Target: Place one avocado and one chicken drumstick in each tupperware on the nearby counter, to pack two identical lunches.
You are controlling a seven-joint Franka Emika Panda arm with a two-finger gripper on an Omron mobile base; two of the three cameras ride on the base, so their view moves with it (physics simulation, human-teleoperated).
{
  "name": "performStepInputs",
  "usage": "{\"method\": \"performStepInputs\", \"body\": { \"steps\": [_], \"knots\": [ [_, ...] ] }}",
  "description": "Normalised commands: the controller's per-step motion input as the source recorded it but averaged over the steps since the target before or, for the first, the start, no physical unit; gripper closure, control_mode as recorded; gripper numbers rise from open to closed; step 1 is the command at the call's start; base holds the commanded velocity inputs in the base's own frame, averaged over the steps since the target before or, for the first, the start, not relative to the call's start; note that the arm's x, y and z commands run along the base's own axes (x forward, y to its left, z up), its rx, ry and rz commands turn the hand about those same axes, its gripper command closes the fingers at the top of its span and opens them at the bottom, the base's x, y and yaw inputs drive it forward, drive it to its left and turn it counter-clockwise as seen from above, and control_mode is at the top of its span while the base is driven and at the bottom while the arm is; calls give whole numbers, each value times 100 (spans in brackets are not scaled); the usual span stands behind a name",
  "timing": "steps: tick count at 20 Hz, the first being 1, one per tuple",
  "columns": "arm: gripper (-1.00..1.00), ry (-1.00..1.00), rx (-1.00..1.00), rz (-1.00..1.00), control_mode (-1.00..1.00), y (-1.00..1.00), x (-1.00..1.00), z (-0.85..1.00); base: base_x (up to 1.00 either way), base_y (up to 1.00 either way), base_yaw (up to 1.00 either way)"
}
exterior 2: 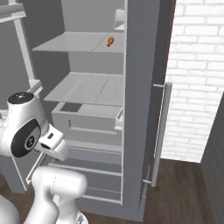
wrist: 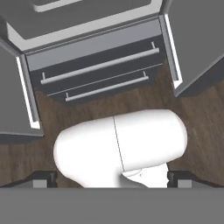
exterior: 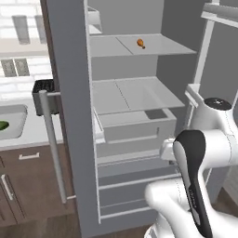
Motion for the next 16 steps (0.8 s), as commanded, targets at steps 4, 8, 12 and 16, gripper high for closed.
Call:
{"method": "performStepInputs", "body": {
  "steps": [4,8,12,16],
  "knots": [
    [-100,0,0,0,100,0,0,0,37,46,0],
    [-100,0,0,0,100,0,0,0,85,4,0],
    [-100,0,0,0,100,0,0,0,93,0,0],
    [-100,0,0,0,100,0,0,0,81,0,0]
  ]
}}
